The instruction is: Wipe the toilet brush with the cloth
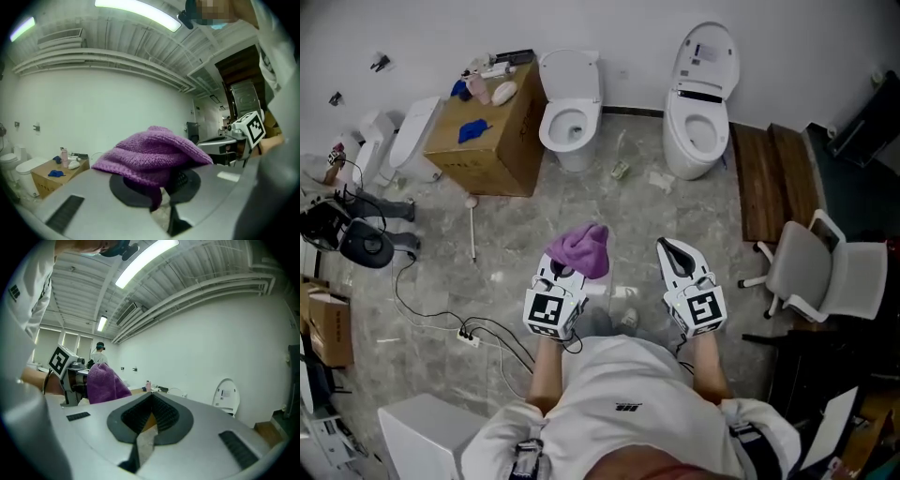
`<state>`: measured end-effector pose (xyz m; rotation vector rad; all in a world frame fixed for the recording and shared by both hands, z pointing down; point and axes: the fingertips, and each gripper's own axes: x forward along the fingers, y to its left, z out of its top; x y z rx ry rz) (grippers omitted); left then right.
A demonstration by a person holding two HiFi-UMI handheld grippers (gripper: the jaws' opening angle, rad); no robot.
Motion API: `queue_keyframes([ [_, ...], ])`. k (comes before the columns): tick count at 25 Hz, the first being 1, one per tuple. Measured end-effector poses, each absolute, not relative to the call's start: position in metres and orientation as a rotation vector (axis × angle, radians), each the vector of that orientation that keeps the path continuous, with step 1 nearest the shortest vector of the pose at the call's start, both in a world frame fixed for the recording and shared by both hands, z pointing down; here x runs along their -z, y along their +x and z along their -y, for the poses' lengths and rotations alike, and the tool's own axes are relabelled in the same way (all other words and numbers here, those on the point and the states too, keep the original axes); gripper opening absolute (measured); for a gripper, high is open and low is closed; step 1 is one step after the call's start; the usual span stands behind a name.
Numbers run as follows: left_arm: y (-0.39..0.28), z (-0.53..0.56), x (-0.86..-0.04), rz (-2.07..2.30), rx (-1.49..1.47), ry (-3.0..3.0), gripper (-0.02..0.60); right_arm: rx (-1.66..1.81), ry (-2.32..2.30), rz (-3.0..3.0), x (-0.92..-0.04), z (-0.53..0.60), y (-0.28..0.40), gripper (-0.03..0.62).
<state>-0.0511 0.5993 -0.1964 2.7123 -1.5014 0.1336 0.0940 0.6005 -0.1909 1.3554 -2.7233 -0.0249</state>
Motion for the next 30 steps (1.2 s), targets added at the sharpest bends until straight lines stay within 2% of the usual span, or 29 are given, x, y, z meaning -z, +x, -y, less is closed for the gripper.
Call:
queue_keyframes([
  [12,-0.031,-0.531,0.189,1.515,-0.154,2.735,0.041,0.008,1.338,2.750,0.178,-0.531,0.108,-0.005],
  [30,-0.076,-0.347,0.178,1.402,-0.151,2.736,0.041,-0.058,1.364,2.657,0.167,-0.353,0.066,-0.005],
])
